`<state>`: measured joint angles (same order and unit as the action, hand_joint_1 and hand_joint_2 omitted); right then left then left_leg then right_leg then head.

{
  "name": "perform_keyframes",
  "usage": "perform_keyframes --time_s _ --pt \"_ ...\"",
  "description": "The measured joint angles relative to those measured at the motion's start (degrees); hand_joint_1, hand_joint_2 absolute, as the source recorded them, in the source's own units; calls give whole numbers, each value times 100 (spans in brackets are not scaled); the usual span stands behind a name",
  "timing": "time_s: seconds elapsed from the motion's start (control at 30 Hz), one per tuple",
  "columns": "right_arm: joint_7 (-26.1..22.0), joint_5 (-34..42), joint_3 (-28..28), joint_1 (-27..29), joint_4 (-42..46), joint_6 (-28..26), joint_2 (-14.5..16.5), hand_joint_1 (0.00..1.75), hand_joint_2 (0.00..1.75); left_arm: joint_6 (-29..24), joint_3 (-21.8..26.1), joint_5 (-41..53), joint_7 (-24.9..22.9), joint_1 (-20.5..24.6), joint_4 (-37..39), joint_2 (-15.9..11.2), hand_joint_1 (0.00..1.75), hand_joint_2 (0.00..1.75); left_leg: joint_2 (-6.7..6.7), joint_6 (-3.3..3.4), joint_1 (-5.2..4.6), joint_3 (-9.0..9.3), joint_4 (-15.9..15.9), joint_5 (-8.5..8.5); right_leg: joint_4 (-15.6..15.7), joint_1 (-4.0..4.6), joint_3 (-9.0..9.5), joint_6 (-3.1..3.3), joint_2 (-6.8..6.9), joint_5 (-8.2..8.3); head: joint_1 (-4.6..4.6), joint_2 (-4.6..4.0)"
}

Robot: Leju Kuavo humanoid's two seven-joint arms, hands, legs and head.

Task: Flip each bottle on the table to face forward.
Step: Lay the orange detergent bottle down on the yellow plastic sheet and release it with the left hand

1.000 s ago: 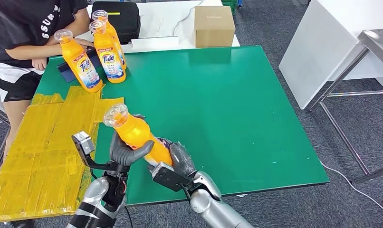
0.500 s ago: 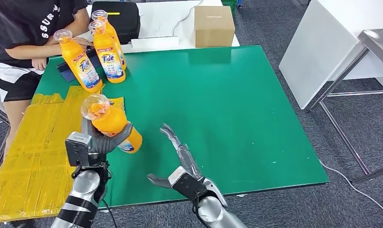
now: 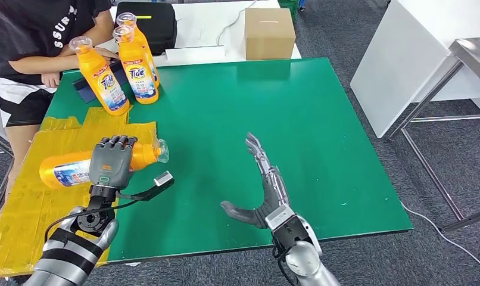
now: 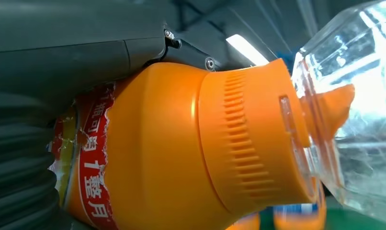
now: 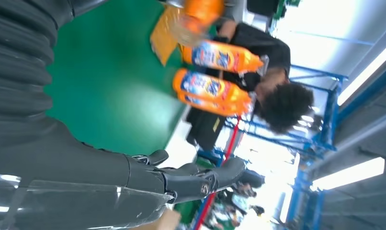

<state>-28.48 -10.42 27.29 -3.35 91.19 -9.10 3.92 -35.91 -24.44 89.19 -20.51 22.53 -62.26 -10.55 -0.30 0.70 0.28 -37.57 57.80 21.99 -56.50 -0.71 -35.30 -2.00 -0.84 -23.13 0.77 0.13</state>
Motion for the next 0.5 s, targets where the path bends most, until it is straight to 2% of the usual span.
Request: perform_keyframes --time_s 0.1,0.23,0.37,0.5 --pt "-16 21 -165 78 190 31 -45 0 175 254 -311 -5 20 364 808 -176 175 175 17 -3 -1 0 0 1 -1 -1 -7 3 -16 5 1 0" --pt "-23 79 -340 104 337 141 -77 0 175 682 -371 -39 558 816 1902 -217 175 175 17 -4 0 0 0 -2 -1 -1 -8 3 -16 5 -1 0" --pt "-18 156 -461 95 356 240 -77 0 175 906 -198 -460 1147 1187 2732 -191 175 175 13 -5 0 1 0 -2 -1 0 -3 3 -15 5 0 0" --pt "-10 169 -513 89 355 292 -71 0 175 996 235 -1181 1756 1406 3173 -84 175 175 9 -6 0 5 0 -1 -1 -1 3 3 -13 3 1 0"
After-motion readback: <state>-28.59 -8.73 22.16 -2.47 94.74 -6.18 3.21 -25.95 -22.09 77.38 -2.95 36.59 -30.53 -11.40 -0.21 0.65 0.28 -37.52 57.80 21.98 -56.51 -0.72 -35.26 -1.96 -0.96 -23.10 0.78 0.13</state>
